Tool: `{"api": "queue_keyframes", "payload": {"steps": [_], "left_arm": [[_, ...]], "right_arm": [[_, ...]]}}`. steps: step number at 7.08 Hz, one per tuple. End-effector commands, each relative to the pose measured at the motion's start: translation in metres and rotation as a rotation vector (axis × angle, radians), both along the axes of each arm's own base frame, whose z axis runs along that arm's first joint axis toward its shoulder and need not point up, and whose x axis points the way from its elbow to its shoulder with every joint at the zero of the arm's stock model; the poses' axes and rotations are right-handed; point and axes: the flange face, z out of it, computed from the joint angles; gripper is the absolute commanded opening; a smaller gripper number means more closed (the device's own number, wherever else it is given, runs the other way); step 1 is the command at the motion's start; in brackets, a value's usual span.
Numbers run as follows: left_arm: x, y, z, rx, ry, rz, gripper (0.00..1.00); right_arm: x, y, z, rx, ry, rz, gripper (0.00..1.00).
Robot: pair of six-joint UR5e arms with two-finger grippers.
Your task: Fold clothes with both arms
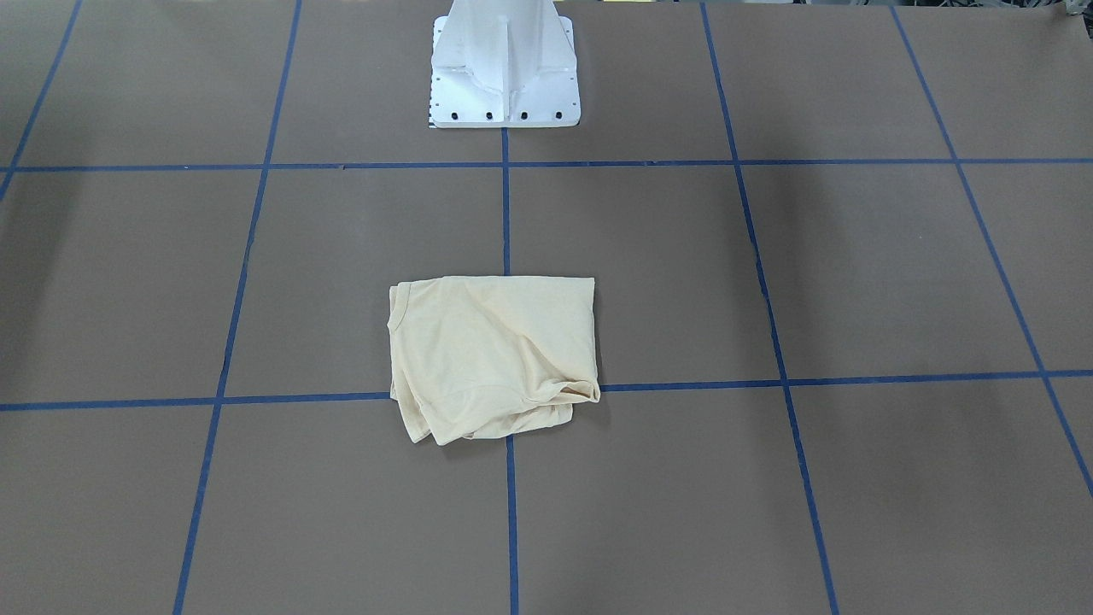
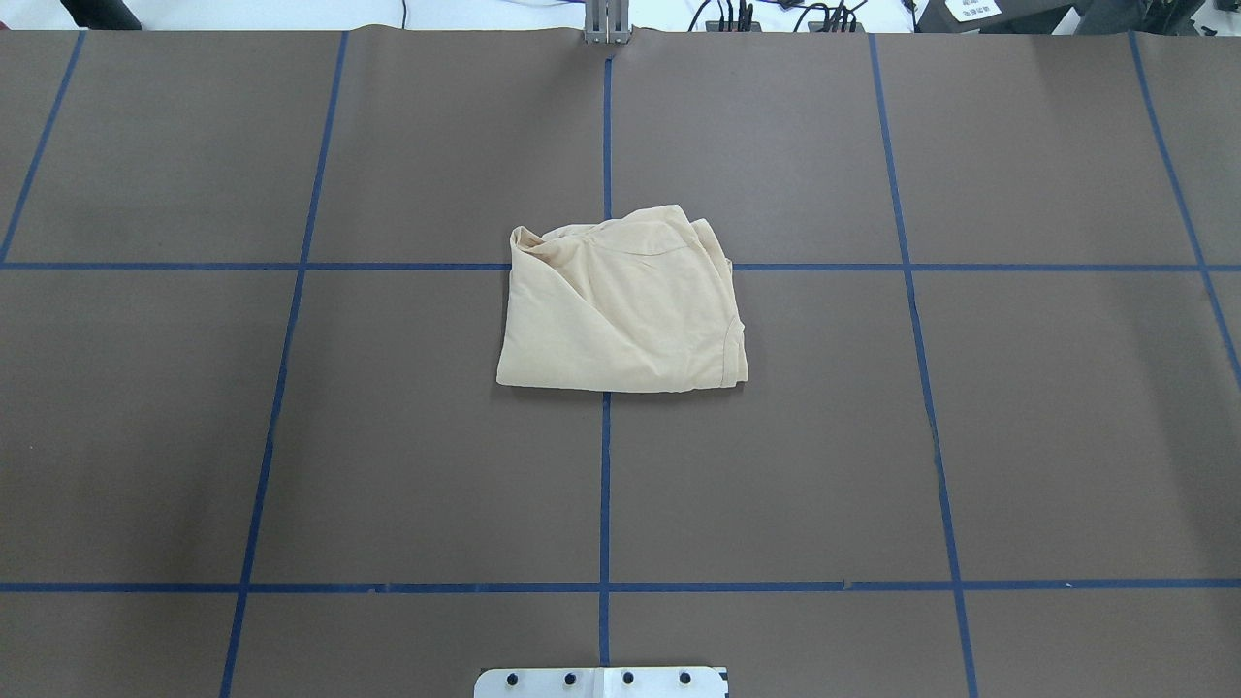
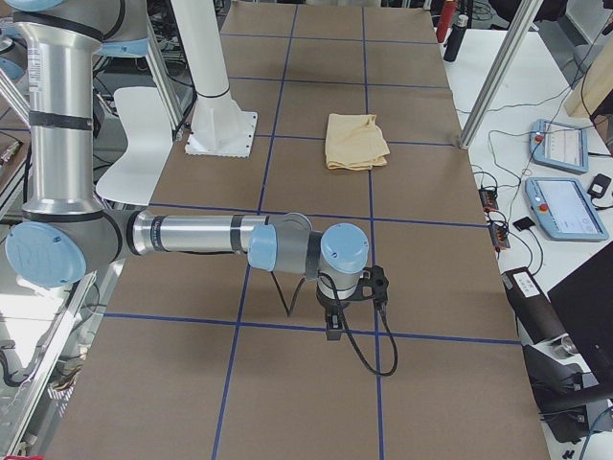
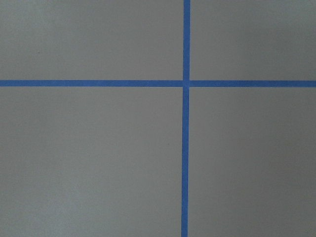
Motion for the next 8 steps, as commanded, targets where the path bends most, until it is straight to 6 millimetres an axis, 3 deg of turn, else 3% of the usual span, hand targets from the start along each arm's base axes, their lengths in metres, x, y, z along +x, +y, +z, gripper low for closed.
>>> {"api": "queue_keyframes", "payload": {"steps": [1,8], "left_arm": [[0.0,0.0,-0.0002,0.001,0.0,0.0,1.0],[0.0,-0.0003,-0.0007,0.005,0.0,0.0,1.0]], "right_arm": [[0.0002,0.0009,0.0024,-0.046,0.004,0.042,1.0],[0.0007,0.0037,0.0041,-0.095,0.015,0.089,1.0]]}}
